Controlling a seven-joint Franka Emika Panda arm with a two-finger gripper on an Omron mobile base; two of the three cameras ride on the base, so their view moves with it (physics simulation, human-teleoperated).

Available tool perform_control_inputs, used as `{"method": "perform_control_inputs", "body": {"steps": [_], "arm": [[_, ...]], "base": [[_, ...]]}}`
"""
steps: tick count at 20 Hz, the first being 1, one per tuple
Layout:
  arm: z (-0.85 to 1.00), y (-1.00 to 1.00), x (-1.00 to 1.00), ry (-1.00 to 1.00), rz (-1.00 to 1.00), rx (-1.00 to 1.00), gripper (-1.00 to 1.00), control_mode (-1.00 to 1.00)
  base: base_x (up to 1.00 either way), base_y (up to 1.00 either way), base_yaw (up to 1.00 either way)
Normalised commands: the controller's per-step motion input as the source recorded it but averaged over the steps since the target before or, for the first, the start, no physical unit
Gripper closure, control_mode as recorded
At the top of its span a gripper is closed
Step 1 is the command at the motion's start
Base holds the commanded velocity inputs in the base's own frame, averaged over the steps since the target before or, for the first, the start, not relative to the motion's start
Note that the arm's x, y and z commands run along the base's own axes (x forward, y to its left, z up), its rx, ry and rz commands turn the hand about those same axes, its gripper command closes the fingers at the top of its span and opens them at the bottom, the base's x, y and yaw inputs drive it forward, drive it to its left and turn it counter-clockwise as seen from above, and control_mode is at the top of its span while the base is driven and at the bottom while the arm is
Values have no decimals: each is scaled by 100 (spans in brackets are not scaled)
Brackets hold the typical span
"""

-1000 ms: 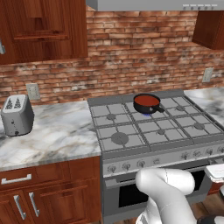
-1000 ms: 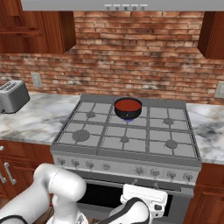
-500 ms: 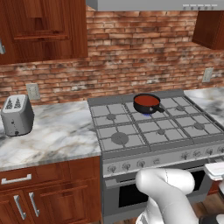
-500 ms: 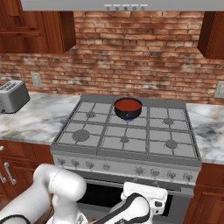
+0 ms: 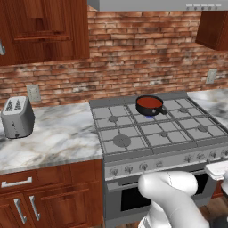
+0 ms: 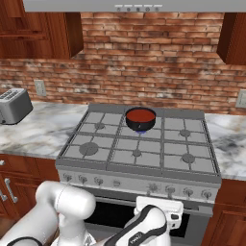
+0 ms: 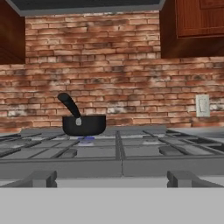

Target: Wait until the marinara sauce is simmered to a deep red color and then turn off the stove.

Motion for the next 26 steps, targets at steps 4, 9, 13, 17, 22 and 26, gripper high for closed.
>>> {"method": "perform_control_inputs", "body": {"steps": [4,9,13,17,22,26], "arm": [[-9,0,13,2,7,0,-100,-100],[-9,-3,2,0,2,0,-100,-100],[-9,-13,1,0,0,0,-100,-100],[-17,-14,4,0,0,0,-100,-100],[-12,-4,8,0,0,0,-100,-100],[-16,0,11,0,0,0,-100,-100]], "base": [[0,0,0],[0,0,0],[0,0,0],[0,0,0],[0,0,0],[0,0,0]]}}
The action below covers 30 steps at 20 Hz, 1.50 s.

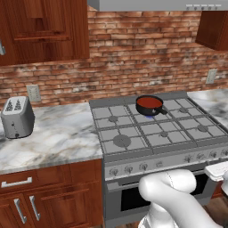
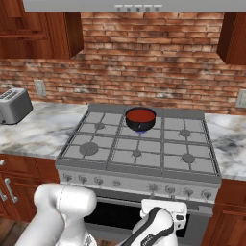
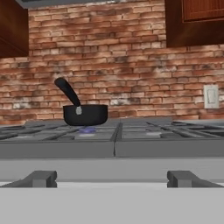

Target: Wait until the marinara sauce is simmered to a deep red color and then turn off the stove.

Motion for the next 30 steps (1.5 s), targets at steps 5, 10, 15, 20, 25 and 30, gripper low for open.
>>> {"method": "perform_control_inputs", "body": {"steps": [5,10,15,20,25,30], "arm": [[-18,0,18,0,0,0,-100,-100],[-12,0,17,0,0,0,-100,-100],[-8,-2,14,0,0,0,-100,-100],[-8,-6,9,0,0,0,-100,-100],[-8,-7,5,0,0,0,-100,-100],[-11,-6,4,0,0,0,-100,-100]], "base": [[0,0,0],[0,0,0],[0,0,0],[0,0,0],[0,0,0],[0,0,0]]}}
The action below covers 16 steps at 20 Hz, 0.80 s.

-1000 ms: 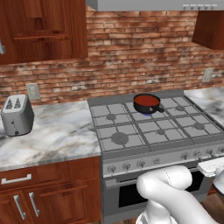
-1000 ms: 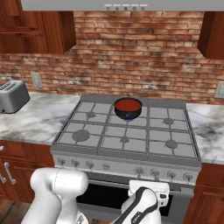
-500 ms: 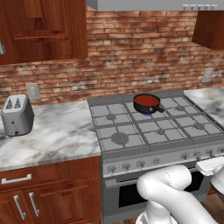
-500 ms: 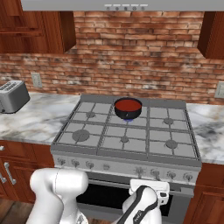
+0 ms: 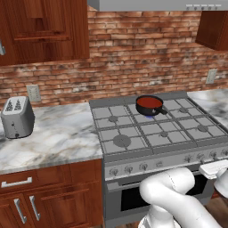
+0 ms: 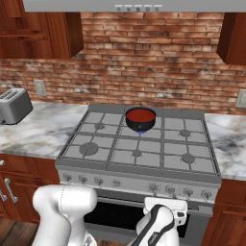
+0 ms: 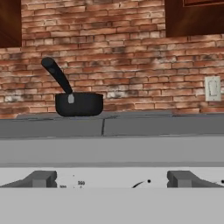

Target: Wait until the marinara sauce is simmered to a deep red color and then turn off the stove.

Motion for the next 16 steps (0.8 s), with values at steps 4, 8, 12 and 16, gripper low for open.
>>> {"method": "perform_control_inputs", "body": {"steps": [4,8,12,16], "arm": [[-13,-2,5,0,0,0,-100,-100],[-15,-4,8,0,0,0,-100,-100],[-13,-6,9,0,0,0,-100,-100],[-12,-9,12,0,0,0,-100,-100]], "base": [[0,0,0],[0,0,0],[0,0,0],[0,0,0]]}}
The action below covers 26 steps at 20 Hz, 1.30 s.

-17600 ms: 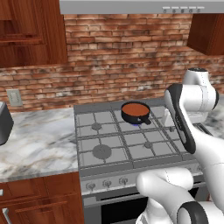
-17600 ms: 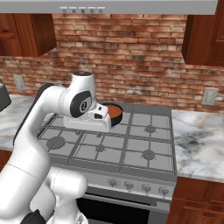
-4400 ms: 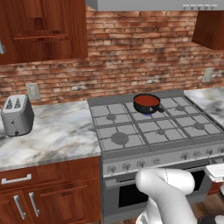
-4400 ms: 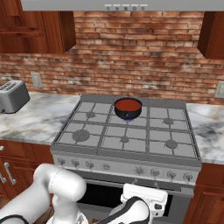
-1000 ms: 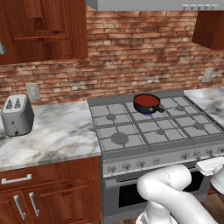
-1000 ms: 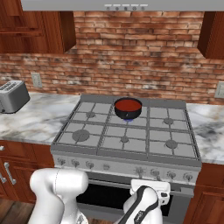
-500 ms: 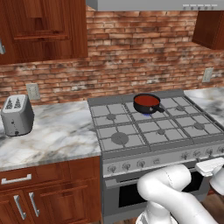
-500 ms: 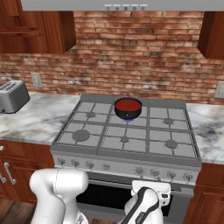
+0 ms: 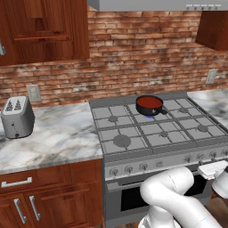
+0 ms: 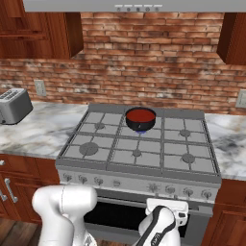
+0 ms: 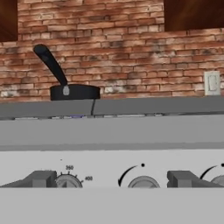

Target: Wait until the marinara sauce is simmered to a deep red color and then turn off the stove.

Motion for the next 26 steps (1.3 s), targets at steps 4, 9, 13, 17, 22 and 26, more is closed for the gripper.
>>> {"method": "perform_control_inputs", "body": {"steps": [4,9,13,17,22,26], "arm": [[-13,-11,11,-1,0,0,-100,-100],[-13,-10,7,-1,0,0,-100,-100],[-12,-5,8,-1,0,0,-100,-100],[-10,-5,7,-2,0,0,-100,-100],[-5,-5,7,-3,0,0,-100,-100],[-2,-4,7,-4,0,0,-100,-100]], "base": [[0,0,0],[0,0,0],[0,0,0],[0,0,0],[0,0,0],[0,0,0]]}}
